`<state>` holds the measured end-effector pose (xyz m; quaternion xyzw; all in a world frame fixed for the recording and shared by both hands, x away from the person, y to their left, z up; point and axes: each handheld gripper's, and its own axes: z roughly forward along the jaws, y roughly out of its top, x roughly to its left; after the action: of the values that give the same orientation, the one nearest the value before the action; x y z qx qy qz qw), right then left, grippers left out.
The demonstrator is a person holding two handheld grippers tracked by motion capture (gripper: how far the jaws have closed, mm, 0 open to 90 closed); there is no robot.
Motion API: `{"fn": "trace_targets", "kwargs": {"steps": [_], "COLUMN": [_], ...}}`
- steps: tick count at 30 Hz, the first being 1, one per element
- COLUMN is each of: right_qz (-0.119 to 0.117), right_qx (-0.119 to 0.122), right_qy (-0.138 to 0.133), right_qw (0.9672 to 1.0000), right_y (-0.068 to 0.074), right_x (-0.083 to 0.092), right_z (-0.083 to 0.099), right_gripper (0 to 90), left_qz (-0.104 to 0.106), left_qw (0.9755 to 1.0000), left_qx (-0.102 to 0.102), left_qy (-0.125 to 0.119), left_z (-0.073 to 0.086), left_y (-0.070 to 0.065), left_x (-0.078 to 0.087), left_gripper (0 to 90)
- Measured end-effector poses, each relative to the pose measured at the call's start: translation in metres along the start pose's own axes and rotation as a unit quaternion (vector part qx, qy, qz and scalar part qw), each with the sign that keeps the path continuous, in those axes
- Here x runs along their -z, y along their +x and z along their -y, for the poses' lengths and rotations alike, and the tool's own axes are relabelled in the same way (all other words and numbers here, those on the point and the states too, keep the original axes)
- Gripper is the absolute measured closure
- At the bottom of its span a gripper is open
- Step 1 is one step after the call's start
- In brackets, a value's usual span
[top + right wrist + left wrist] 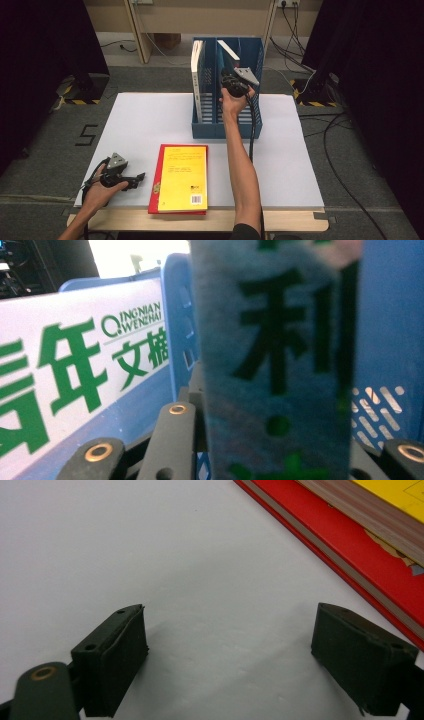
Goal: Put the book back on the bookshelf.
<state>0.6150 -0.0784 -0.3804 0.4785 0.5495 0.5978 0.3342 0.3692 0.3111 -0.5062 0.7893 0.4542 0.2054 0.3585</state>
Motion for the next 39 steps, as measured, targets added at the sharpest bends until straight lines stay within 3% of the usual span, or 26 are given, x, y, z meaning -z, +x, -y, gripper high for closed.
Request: {"fn": "trace_targets", "kwargs": {"steps": [14, 20, 30, 36, 39], "right_qz": [0.000, -0.001, -0.014, -0.020, -0.027], "right_qx": [-0.007, 0.026, 0.039, 0.035, 0.048], "right_qy": [0.031, 0.048, 0.075, 0.070, 0.066], "right_qw": [0.9995, 0.9985, 0.9963, 0.9967, 0.9963], "right_y": [-0.004, -0.001, -0.001, -0.001, 0.003], "right_x": [-0.007, -0.003, 0.014, 0.020, 0.025], "right_z": [0.012, 0.009, 0.012, 0.012, 0.009], "right_gripper": [72.7, 72.5, 71.6, 69.6, 68.7], "left_qz": [-0.001, -0.002, -0.001, -0.003, -0.001], "left_qw": [1.0000, 1.0000, 1.0000, 1.0000, 1.0000], "left_qx": [-0.001, -0.001, -0.001, -0.002, 0.000], "left_qy": [-0.002, -0.002, -0.001, -0.003, -0.002], "left_z": [0.000, 0.000, 0.000, 0.000, 0.000], "left_y": [0.000, 0.000, 0.000, -0.001, 0.000], "left_x": [0.000, 0.000, 0.000, 0.000, 0.000], "left_gripper": [13.8, 13.8, 13.8, 13.8, 13.8]}}
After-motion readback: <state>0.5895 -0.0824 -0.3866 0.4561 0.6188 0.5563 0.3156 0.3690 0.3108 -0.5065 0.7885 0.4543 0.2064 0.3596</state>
